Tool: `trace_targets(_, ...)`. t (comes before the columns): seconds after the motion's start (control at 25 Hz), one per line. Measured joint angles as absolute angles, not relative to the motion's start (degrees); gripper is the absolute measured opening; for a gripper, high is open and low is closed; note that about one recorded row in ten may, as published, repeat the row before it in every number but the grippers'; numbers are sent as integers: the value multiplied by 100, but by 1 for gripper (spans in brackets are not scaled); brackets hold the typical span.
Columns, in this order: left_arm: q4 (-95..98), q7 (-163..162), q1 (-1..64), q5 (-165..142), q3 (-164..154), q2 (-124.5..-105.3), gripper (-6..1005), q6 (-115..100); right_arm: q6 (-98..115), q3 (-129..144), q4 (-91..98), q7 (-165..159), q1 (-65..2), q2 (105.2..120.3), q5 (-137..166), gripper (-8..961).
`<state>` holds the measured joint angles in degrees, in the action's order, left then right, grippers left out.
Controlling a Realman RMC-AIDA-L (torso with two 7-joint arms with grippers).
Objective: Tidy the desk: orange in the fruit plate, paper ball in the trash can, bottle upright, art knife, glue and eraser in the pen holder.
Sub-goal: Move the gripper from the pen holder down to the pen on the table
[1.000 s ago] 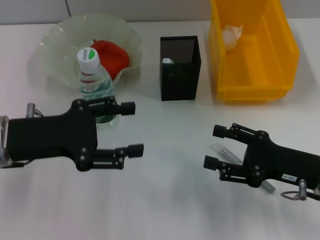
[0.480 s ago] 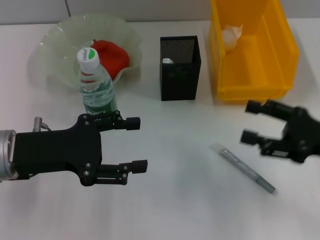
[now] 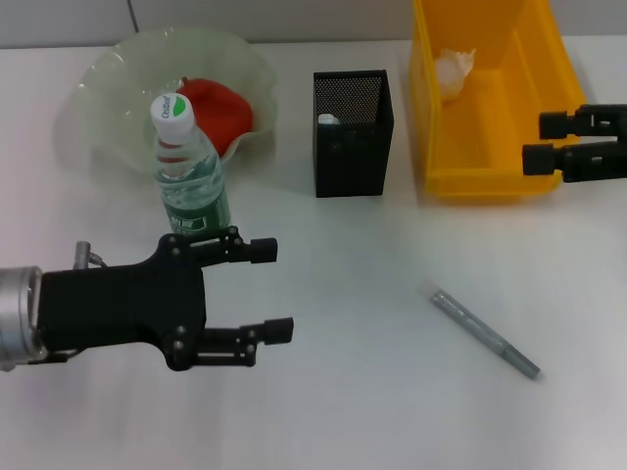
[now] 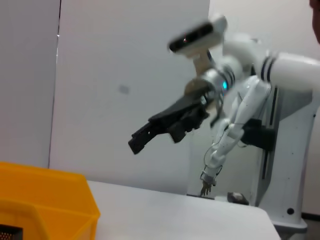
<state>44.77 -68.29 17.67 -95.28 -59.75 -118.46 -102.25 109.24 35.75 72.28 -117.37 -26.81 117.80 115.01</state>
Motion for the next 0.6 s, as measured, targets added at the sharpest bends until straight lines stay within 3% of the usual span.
trace_targets(0.12,4148,-6369,1802,-9580,-5996,-11841,810,-10084,10954,4332,8238,-13105,-3072,11722,12601,830)
trace_targets(0.4,3998,-6096,1783,-9671,-6012,-11854,810,-9917,11081,5497,8363,-14234,-3836,11671,13992,830)
trace_targets(0.6,3930,-6091,1816,-9672,-6037,-11861,810,-9833,10954,6111,7187,-14582,-4641,11790,15026,829)
